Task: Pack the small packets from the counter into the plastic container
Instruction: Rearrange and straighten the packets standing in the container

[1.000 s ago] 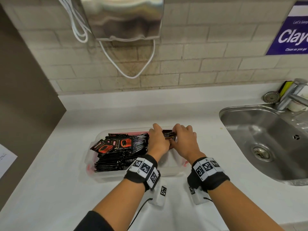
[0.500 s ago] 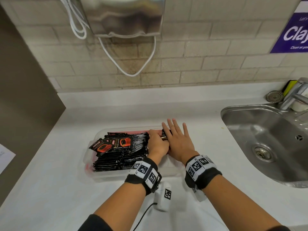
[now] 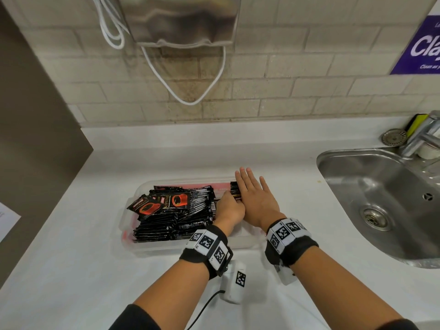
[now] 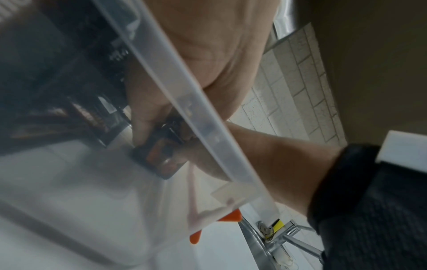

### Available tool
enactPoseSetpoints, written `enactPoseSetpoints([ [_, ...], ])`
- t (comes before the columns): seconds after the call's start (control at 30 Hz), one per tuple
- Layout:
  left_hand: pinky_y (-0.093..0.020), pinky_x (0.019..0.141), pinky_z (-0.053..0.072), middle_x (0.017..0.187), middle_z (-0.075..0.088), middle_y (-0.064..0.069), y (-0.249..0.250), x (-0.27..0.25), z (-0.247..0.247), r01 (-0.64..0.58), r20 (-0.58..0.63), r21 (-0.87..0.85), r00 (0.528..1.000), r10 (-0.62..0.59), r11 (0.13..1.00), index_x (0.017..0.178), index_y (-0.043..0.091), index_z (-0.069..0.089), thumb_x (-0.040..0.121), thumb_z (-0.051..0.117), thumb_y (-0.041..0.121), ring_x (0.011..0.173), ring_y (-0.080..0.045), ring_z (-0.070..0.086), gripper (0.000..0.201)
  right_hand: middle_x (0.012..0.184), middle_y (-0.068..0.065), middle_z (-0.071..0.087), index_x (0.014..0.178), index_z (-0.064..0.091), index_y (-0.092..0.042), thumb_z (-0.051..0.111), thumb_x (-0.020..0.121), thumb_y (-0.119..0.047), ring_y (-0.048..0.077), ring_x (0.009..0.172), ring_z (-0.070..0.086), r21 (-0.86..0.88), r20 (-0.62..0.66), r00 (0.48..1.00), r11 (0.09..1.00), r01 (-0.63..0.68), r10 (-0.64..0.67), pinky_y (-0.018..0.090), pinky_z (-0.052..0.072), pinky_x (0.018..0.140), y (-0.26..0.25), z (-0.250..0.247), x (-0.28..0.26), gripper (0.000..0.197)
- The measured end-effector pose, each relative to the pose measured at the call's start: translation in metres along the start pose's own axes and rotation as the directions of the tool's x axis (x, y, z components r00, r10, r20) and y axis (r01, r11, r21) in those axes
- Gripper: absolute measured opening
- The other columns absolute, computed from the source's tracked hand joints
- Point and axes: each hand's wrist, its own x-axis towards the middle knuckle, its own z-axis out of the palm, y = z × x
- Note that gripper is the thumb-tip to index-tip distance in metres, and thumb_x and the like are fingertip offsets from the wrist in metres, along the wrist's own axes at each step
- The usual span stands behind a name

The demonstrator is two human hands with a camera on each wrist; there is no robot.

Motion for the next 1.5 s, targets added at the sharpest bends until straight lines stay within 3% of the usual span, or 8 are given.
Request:
enactPoseSetpoints([
  [0.33, -0.027, 0.082, 0.043, 0.142, 0.051, -0.013, 0.010, -0.006, -0.011, 0.029, 0.017, -0.061, 0.999, -0.028, 0.998, 0.148, 0.005, 0.031, 0.098, 0.055, 0.014, 0.119, -0.025, 0.054, 0.056, 0.163, 0.005, -0.022, 0.154, -0.020, -0.012, 0.054, 0.090, -0.041, 0.019, 0.149, -0.024, 0.068, -0.033, 0.999, 0.997, 0.027, -0.024, 0.044, -0.009, 0.123, 0.003, 0.000, -0.001, 0.101],
  [0.5, -0.027, 0.096, 0.037, 0.158, 0.032, -0.011, 0.030, -0.017, -0.051, -0.040, 0.050, -0.111, 0.998, 0.046, 0.993, 0.156, 0.009, 0.016, 0.098, 0.055, 0.015, 0.141, -0.027, 0.037, 0.070, 0.163, 0.006, -0.021, 0.156, -0.012, -0.011, 0.060, 0.085, -0.046, 0.022, 0.147, -0.028, 0.150, -0.050, 0.998, 0.988, 0.033, -0.026, 0.046, -0.016, 0.120, 0.007, -0.016, -0.004, 0.107],
  [0.6, -0.025, 0.103, 0.037, 0.155, 0.039, -0.006, 0.041, -0.030, -0.094, -0.173, 0.113, -0.163, 0.975, 0.192, 0.971, 0.153, 0.015, 0.033, 0.098, 0.057, 0.019, 0.140, -0.019, 0.039, 0.060, 0.165, 0.010, -0.008, 0.158, 0.007, -0.010, 0.058, 0.083, -0.029, 0.025, 0.149, -0.023, 0.193, -0.128, 0.989, 0.976, 0.097, -0.073, 0.045, -0.012, 0.122, 0.000, -0.036, -0.004, 0.092],
  [0.73, -0.007, 0.082, 0.042, 0.125, 0.065, 0.009, 0.040, -0.042, -0.162, -0.356, 0.225, -0.067, 0.905, 0.362, 0.932, 0.127, 0.021, 0.065, 0.097, 0.062, 0.020, 0.114, -0.002, 0.057, 0.030, 0.155, 0.012, 0.032, 0.151, 0.035, -0.014, 0.060, 0.089, -0.023, 0.032, 0.150, 0.010, 0.383, -0.190, 0.970, 0.899, 0.214, -0.150, 0.041, 0.015, 0.122, -0.028, -0.069, 0.001, 0.067],
  [0.87, -0.020, 0.101, 0.037, 0.131, 0.060, 0.005, 0.018, -0.034, -0.222, -0.336, 0.233, 0.255, 0.931, 0.280, 0.907, 0.134, 0.020, 0.060, 0.095, 0.065, 0.022, 0.123, -0.008, 0.053, 0.039, 0.141, 0.008, 0.045, 0.144, 0.045, -0.014, 0.062, 0.091, -0.024, 0.024, 0.132, 0.041, 0.440, -0.097, 0.951, 0.845, 0.304, -0.292, 0.031, 0.033, 0.109, -0.067, -0.090, 0.011, 0.057],
  [1.1, -0.039, 0.110, 0.036, 0.137, 0.047, 0.003, -0.038, -0.014, -0.263, -0.204, 0.332, 0.694, 0.941, -0.056, 0.690, 0.141, 0.035, 0.046, 0.074, 0.082, 0.050, 0.128, -0.018, 0.040, 0.078, 0.134, 0.008, 0.049, 0.146, 0.041, -0.013, 0.074, 0.083, -0.043, 0.025, 0.122, 0.048, 0.297, 0.184, 0.898, 0.894, 0.335, -0.398, 0.037, 0.042, 0.102, -0.128, -0.087, 0.039, 0.077],
  [1.27, -0.044, 0.105, 0.040, 0.118, 0.035, 0.005, -0.063, -0.005, -0.254, -0.203, 0.299, 0.699, 0.954, -0.022, 0.686, 0.136, 0.036, 0.046, 0.062, 0.087, 0.054, 0.122, -0.019, 0.032, 0.087, 0.130, 0.007, 0.049, 0.144, 0.044, -0.015, 0.077, 0.077, -0.050, 0.026, 0.122, 0.043, 0.200, 0.214, 0.899, 0.918, 0.342, -0.382, 0.043, 0.042, 0.102, -0.147, -0.075, 0.054, 0.082],
  [1.5, -0.043, 0.101, 0.045, 0.118, 0.038, 0.005, -0.077, 0.009, -0.268, -0.196, 0.319, 0.572, 0.948, 0.004, 0.797, 0.116, 0.042, 0.050, 0.061, 0.087, 0.047, 0.113, -0.019, 0.046, 0.067, 0.123, 0.003, 0.046, 0.142, 0.047, -0.018, 0.075, 0.076, -0.055, 0.024, 0.114, 0.042, 0.109, 0.155, 0.915, 0.927, 0.360, -0.373, 0.041, 0.045, 0.093, -0.150, -0.061, 0.065, 0.080],
])
